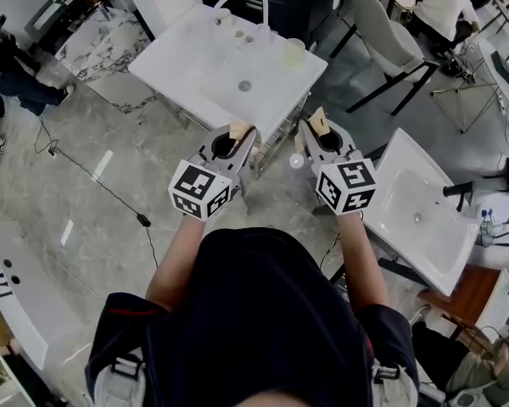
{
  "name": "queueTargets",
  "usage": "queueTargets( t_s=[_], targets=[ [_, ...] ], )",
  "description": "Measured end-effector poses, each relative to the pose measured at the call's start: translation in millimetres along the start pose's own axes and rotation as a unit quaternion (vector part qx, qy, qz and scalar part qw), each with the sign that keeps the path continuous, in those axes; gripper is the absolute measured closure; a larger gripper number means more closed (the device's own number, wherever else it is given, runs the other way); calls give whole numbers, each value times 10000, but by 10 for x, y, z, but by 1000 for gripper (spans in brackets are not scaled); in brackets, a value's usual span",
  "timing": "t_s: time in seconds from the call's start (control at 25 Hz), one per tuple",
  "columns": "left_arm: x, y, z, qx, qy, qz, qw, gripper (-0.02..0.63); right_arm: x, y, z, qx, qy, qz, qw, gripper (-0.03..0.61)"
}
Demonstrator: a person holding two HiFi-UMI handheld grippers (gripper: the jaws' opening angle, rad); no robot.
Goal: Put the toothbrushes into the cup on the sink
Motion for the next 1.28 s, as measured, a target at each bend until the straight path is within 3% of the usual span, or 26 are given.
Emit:
queueTargets(
  t_s=[0.64, 1.28],
  targets=[
    [501, 847, -60, -117, 92, -92, 9998, 578, 900, -298, 171, 75, 186, -105, 9997, 499],
    [844, 1773, -141, -378, 143, -489, 9980, 578, 1781, -330, 343, 183, 429, -438, 9979, 499]
  ],
)
Point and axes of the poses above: the fingertips, and each gripper's own axes: x forward along the fingers, y to its left, z out of its top, the point moved 9 cm from there along -x, backward along the fingers, and after that the axes turned 7 degrees about x, right-handed, at the moved point
